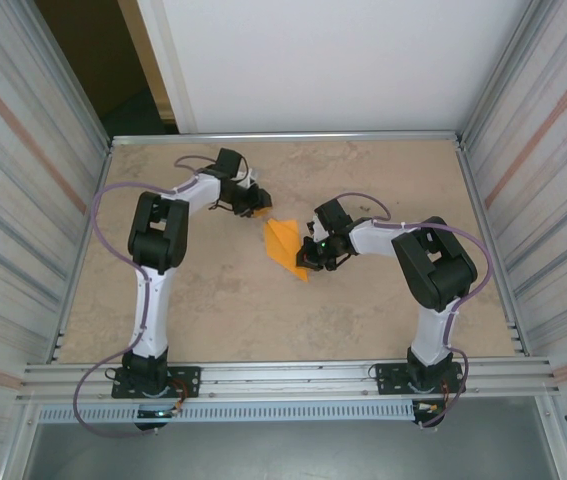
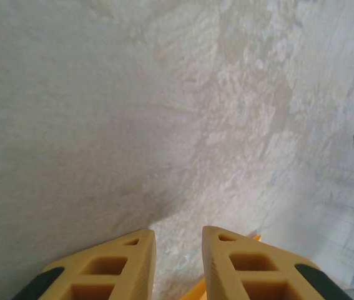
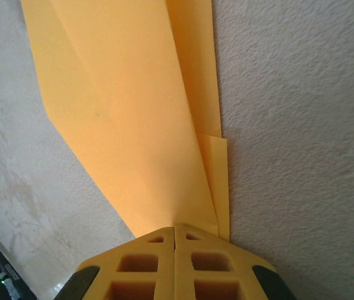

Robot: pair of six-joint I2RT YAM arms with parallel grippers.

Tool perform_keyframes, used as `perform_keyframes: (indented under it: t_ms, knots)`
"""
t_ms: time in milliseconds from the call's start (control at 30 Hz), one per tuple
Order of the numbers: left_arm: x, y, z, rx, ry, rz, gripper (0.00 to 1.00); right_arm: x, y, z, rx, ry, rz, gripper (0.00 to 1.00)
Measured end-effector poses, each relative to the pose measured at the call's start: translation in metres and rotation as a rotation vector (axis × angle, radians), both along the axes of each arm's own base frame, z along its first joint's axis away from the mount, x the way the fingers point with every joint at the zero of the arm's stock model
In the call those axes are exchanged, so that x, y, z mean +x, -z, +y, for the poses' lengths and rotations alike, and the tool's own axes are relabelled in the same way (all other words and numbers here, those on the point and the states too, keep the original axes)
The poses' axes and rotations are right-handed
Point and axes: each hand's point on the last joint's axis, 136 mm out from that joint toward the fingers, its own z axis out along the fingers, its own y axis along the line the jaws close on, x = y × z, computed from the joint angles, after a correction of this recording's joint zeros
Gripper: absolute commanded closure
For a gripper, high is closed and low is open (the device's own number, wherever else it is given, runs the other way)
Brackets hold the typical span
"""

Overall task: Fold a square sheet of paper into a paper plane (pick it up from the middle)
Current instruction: Fourth fold the wing at the center of the table, then pick up the paper from the center of the table.

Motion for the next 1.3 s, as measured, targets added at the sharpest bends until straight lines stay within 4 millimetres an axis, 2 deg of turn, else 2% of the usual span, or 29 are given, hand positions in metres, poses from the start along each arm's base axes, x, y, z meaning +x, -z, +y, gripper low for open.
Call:
perform_keyframes:
  t_ms: [133, 200, 333, 467, 567, 733, 800, 900, 1067, 1300]
  knots:
    - [0.001, -0.005, 0.007, 0.027, -0.015, -0.013, 0.68, 0.000, -0.004, -0.001, 0.003, 0.003, -0.002, 0.93]
    - [-0.003, -0.015, 0.011, 0.030, -0.027, -0.027, 0.64, 0.002, -0.010, -0.001, 0.011, 0.011, -0.010, 0.85]
    - [-0.024, -0.051, 0.019, 0.009, -0.062, -0.075, 0.54, 0.021, -0.040, 0.000, 0.075, 0.061, -0.088, 0.72]
    - [-0.044, -0.078, 0.023, -0.055, -0.103, -0.128, 0.50, 0.046, -0.068, -0.007, 0.132, 0.113, -0.184, 0.68]
    - [-0.061, -0.074, 0.023, -0.112, -0.131, -0.115, 0.49, 0.054, -0.067, -0.016, 0.137, 0.139, -0.199, 0.67]
    - [-0.095, -0.036, 0.025, -0.161, -0.177, 0.002, 0.49, 0.054, -0.053, -0.017, 0.141, 0.105, -0.175, 0.67]
    - [-0.103, -0.029, 0.022, -0.167, -0.181, 0.032, 0.49, 0.052, -0.045, -0.014, 0.137, 0.078, -0.160, 0.68]
    - [-0.107, -0.032, 0.011, -0.188, -0.164, 0.029, 0.48, 0.053, -0.038, -0.008, 0.145, 0.040, -0.142, 0.69]
    - [-0.109, -0.038, -0.002, -0.220, -0.140, 0.015, 0.48, 0.058, -0.038, 0.004, 0.178, -0.015, -0.149, 0.75]
    - [-0.108, -0.042, -0.005, -0.250, -0.134, 0.009, 0.49, 0.060, -0.035, 0.014, 0.206, -0.054, -0.142, 0.92]
